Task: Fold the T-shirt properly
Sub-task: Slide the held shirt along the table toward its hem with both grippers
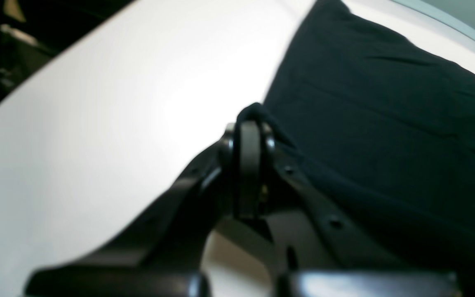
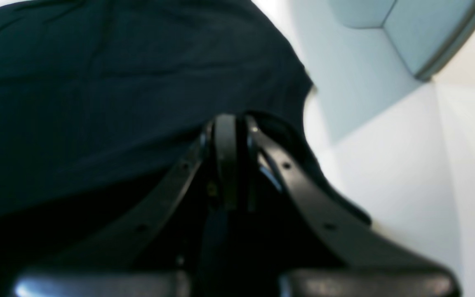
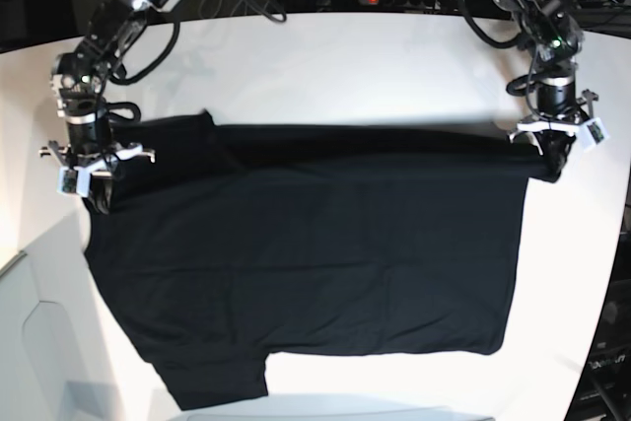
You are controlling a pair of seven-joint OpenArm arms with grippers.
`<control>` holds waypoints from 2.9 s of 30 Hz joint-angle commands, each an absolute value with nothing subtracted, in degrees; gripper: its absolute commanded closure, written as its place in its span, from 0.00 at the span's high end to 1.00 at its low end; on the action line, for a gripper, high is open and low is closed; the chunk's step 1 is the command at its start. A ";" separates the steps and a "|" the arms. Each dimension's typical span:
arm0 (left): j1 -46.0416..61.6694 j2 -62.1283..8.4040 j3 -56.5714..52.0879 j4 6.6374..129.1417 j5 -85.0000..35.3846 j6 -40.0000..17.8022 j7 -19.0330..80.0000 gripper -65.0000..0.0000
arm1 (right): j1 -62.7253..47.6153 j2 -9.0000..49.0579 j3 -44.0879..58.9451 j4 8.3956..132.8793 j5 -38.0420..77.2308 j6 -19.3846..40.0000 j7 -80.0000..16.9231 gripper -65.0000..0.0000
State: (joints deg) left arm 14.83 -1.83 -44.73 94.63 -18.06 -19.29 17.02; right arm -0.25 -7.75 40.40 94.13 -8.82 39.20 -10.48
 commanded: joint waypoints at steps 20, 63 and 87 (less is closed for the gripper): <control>10.77 -2.59 -43.56 95.52 -18.51 -19.12 15.34 0.00 | 9.19 -4.18 38.55 84.26 -8.13 40.00 -8.66 0.00; 4.70 -5.14 -43.47 87.69 -18.59 -19.12 15.34 0.00 | 13.14 -1.63 33.80 77.32 -12.97 40.00 -8.31 0.00; -0.04 -5.23 -41.01 82.07 -18.59 -19.12 15.34 0.00 | 15.08 -1.63 33.63 77.23 -12.88 40.00 -8.66 0.10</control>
State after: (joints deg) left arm 0.64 -4.38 -40.71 81.03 -18.13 -19.05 16.99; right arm 13.78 -2.04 33.82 76.25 -13.76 39.20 -10.37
